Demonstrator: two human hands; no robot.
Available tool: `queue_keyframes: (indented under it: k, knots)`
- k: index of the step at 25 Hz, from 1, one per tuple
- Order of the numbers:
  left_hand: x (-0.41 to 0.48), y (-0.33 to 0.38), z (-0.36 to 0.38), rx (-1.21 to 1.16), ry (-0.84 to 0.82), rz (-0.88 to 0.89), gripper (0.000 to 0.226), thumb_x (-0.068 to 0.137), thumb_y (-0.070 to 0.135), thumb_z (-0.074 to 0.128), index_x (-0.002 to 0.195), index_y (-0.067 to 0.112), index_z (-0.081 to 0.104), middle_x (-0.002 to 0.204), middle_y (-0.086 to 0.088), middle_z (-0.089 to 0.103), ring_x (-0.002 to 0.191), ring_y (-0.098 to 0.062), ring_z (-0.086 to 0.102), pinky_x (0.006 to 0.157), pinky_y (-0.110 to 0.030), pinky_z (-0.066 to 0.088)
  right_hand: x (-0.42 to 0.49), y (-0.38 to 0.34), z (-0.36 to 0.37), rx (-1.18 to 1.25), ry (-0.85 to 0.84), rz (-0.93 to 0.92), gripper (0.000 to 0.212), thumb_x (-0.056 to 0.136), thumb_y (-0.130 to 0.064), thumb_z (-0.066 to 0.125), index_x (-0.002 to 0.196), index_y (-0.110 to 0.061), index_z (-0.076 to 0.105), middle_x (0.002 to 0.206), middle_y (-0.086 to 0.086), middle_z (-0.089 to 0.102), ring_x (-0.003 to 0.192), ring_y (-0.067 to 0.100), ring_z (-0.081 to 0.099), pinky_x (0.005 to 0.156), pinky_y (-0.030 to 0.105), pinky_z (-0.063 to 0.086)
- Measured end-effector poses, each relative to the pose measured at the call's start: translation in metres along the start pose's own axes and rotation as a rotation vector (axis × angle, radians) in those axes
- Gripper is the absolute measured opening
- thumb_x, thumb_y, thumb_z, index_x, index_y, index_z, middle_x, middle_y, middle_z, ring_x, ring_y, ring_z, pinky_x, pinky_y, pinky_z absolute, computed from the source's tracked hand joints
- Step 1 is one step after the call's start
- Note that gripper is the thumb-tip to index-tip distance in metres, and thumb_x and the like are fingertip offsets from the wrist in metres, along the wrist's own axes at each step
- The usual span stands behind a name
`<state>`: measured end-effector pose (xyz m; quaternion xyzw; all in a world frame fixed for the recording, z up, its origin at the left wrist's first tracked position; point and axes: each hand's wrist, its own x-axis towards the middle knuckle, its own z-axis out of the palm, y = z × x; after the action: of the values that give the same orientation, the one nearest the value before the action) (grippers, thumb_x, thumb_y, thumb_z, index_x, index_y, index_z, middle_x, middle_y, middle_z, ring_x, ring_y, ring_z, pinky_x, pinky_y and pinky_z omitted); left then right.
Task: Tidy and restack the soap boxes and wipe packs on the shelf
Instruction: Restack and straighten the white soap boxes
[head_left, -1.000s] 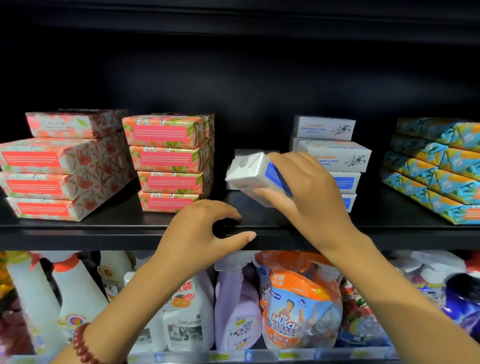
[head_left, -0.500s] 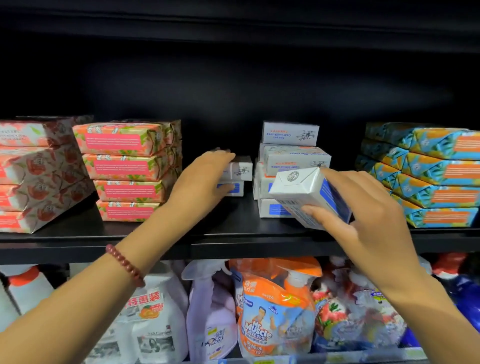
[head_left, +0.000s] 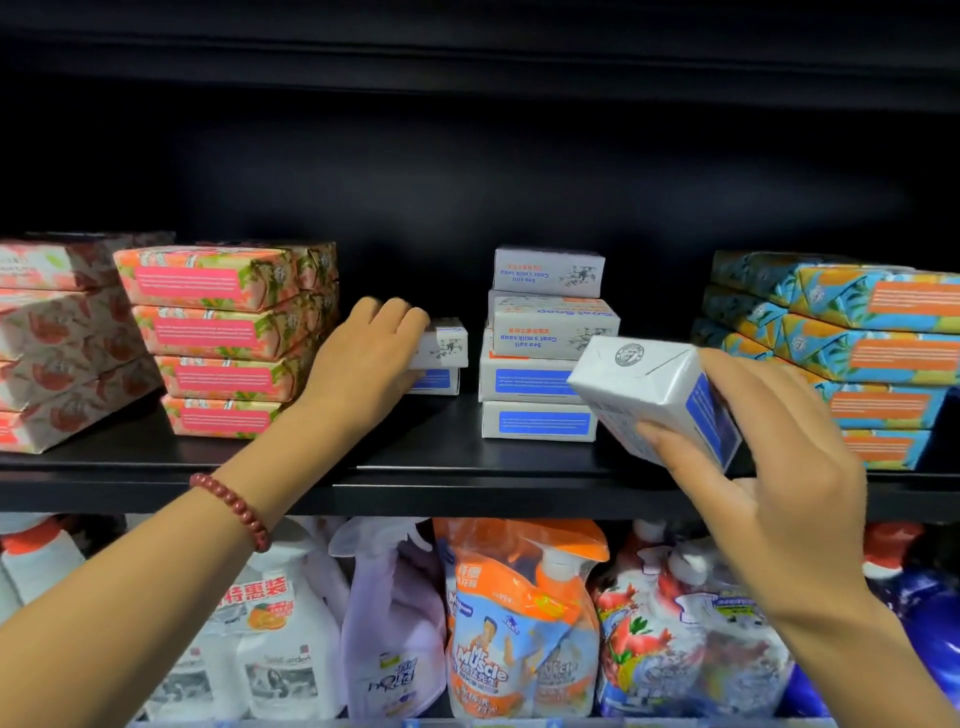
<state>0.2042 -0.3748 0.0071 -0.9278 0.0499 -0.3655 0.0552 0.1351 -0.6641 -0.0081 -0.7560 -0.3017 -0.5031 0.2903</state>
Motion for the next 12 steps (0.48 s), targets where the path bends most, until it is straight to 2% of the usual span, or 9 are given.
queue_keyframes:
  k: [3, 5, 8, 12]
  knots:
    - [-0.010, 0.000, -0.010, -0.101, 0.032, -0.079, 0.040, 0.086, 0.019, 0.065, 0.123, 0.009, 0.051, 0.119, -0.010, 0.054, 0.108, -0.030, 0.045, 0.082, -0.040, 0.044, 0.011, 0.004, -0.004, -0.077, 0.108, -0.063, 0.036, 0.091, -0.026, 0.053, 0.111, 0.004, 0.059, 0.100, 0.008, 0.058, 0.095, 0.020, 0.047, 0.087, 0.011, 0.029]
    - [-0.024, 0.002, -0.019, -0.226, 0.078, -0.154, 0.033, 0.086, 0.020, 0.066, 0.116, 0.013, 0.055, 0.114, -0.007, 0.057, 0.106, -0.027, 0.049, 0.080, -0.036, 0.043, 0.025, 0.008, -0.004, -0.132, 0.136, -0.119, 0.031, 0.090, -0.019, 0.059, 0.111, 0.004, 0.059, 0.103, 0.015, 0.060, 0.096, 0.025, 0.048, 0.087, 0.014, 0.030]
    - [-0.049, 0.010, -0.033, -0.315, 0.136, -0.146, 0.024, 0.081, 0.011, 0.070, 0.103, 0.012, 0.061, 0.102, -0.007, 0.063, 0.095, -0.029, 0.055, 0.074, -0.037, 0.043, 0.053, 0.010, 0.007, -0.180, 0.090, -0.212, 0.031, 0.088, -0.014, 0.064, 0.113, 0.003, 0.059, 0.107, 0.016, 0.062, 0.097, 0.030, 0.052, 0.086, 0.022, 0.034]
    - [-0.081, 0.022, -0.038, -0.331, 0.170, -0.090, 0.036, 0.077, 0.006, 0.074, 0.110, 0.001, 0.062, 0.106, -0.015, 0.064, 0.096, -0.039, 0.056, 0.080, -0.037, 0.039, 0.086, 0.004, 0.035, -0.257, -0.033, -0.305, 0.029, 0.085, -0.013, 0.060, 0.112, -0.003, 0.061, 0.104, 0.012, 0.063, 0.094, 0.031, 0.056, 0.074, 0.039, 0.046]
